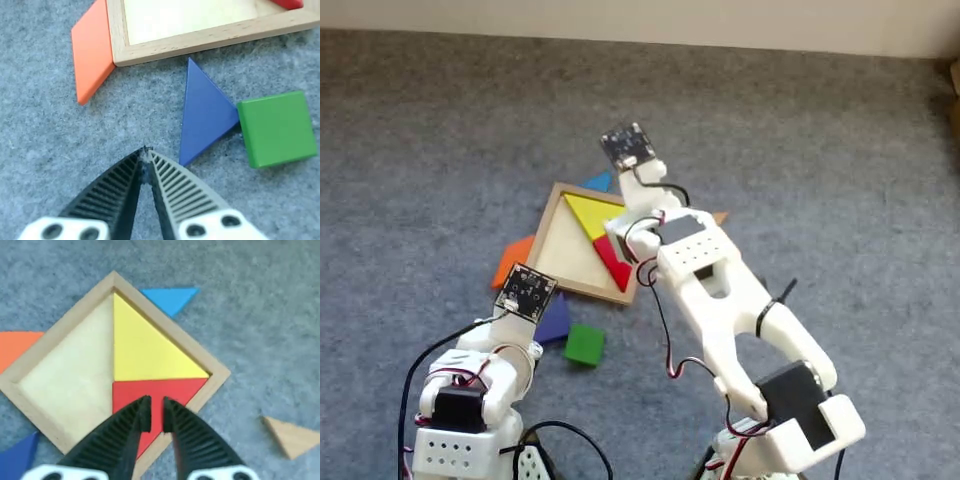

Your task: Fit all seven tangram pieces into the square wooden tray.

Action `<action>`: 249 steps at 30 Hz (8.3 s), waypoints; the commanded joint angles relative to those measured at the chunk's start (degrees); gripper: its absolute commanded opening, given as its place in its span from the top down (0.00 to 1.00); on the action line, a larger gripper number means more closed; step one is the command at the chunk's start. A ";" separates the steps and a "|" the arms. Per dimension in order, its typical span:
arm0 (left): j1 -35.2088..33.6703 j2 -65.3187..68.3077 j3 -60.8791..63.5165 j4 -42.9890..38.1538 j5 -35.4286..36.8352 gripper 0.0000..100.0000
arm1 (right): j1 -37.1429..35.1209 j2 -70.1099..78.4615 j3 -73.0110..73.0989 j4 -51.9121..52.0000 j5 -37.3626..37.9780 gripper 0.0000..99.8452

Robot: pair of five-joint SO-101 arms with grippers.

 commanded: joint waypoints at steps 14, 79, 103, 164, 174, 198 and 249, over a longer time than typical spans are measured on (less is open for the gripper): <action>-0.22 -0.31 1.10 0.26 0.35 0.99 | -2.68 -3.12 1.89 0.40 -4.57 0.70; -0.22 -0.31 1.10 0.26 0.35 0.99 | 15.08 38.73 -48.57 36.09 -25.67 0.81; -0.22 -0.31 1.10 0.26 0.35 0.99 | 15.34 41.10 -57.80 42.68 -22.33 0.81; -0.22 -0.31 1.10 0.26 0.35 0.99 | -3.30 30.02 -57.45 49.10 14.59 0.90; -0.22 -0.31 1.10 0.26 0.35 0.99 | -7.69 30.11 -52.88 48.66 21.01 0.90; -0.22 -0.31 1.10 0.26 0.35 0.99 | -9.19 30.02 -49.98 45.93 23.21 0.78; -0.22 -0.31 1.10 0.26 0.35 0.99 | -5.76 31.96 -43.12 37.23 19.60 0.98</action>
